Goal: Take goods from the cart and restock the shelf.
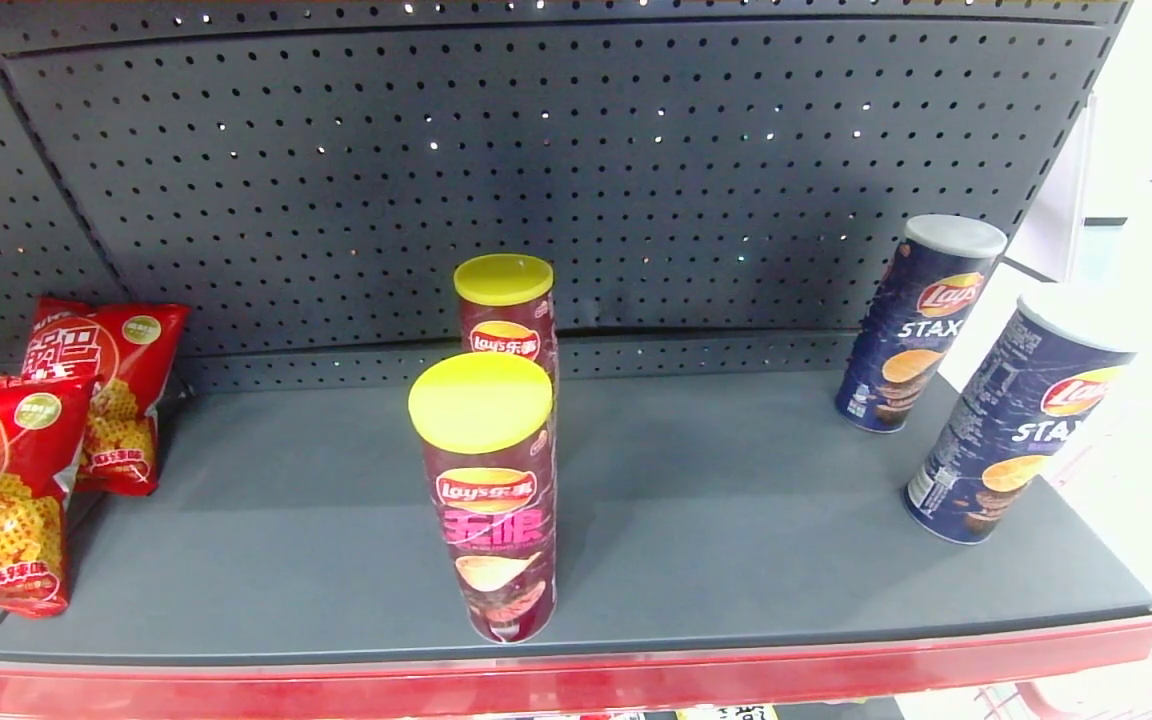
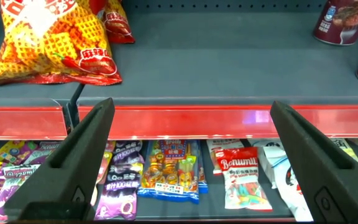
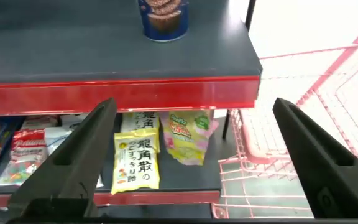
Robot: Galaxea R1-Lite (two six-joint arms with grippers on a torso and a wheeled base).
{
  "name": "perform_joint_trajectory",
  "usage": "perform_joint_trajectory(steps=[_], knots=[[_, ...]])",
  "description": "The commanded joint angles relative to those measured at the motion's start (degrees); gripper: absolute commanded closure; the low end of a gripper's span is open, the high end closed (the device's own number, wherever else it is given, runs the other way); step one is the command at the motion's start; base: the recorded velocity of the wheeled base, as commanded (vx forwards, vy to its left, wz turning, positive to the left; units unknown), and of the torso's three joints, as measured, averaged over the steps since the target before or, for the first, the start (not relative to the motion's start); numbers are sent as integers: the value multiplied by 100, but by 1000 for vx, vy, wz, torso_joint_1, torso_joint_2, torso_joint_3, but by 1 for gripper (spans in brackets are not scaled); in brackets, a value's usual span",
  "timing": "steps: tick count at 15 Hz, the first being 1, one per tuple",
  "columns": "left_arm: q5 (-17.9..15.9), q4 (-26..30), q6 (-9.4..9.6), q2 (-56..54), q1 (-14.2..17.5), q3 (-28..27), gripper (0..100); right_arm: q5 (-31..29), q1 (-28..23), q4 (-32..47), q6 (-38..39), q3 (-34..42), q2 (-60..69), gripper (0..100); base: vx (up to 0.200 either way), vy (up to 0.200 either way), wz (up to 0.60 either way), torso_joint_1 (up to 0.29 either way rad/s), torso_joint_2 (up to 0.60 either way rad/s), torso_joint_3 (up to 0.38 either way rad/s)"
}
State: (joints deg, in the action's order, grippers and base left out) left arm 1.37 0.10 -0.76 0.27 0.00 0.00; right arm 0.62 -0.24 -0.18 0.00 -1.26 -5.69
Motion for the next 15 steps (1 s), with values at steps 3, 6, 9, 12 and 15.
perform_joint_trajectory(steps=[3,6,9,12,15], knots=[[4,-1,-4,8,0,0,0,96,-222,27,9,126,24,0,0,0,0,0,0,0],[4,-1,-4,8,0,0,0,8,7,9,88,126,569,0,0,0,0,0,0,0],[4,-1,-4,8,0,0,0,-18,7,9,88,126,569,0,0,0,0,0,0,0],[4,-1,-4,8,0,0,0,-18,-2,18,70,126,569,0,0,0,0,0,0,0],[4,-1,-4,8,0,0,0,-18,7,27,62,126,569,0,0,0,0,0,0,0]])
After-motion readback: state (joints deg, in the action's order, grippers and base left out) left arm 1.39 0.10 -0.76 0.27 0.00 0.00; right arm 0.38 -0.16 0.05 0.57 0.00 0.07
